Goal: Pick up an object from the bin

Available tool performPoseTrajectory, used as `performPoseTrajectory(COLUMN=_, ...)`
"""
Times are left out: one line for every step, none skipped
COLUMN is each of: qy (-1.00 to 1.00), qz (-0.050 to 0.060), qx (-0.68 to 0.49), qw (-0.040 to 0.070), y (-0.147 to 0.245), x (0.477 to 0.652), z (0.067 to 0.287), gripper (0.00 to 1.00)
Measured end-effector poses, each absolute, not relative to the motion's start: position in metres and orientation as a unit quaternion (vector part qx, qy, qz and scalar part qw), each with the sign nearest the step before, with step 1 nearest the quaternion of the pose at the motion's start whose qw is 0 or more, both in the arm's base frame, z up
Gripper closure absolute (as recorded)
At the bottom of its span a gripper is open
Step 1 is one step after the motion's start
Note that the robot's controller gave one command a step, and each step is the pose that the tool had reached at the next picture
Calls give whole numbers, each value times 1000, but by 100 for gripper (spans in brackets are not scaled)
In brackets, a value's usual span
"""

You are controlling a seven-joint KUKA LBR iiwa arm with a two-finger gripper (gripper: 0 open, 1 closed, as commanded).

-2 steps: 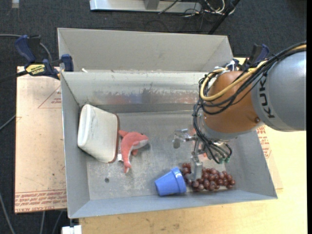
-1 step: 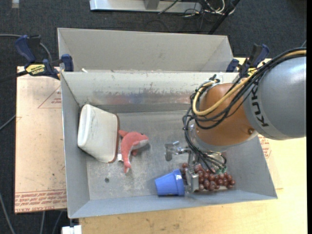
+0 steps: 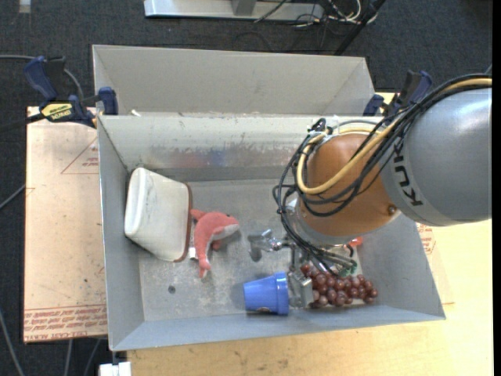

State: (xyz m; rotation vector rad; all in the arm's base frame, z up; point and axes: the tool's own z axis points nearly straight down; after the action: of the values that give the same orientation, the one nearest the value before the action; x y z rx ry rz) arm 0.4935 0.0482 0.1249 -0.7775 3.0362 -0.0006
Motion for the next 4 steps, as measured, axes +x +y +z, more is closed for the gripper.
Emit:
performPoseTrajectory(qy=936, qz=2, qx=-353, qw=2, y=54, x=487, z=85, gripper=0)
performPoseTrajectory(qy=904, qz=-3, qx=-427, qw=15, y=50, x=493, z=74, gripper=100)
performPoseTrajectory(qy=904, qz=-3, qx=-427, qw=15, y=50, x=493, z=74, gripper=100)
performPoseTrajectory(qy=904, qz=-3, qx=-427, qw=14, y=50, x=492, z=77, gripper=100)
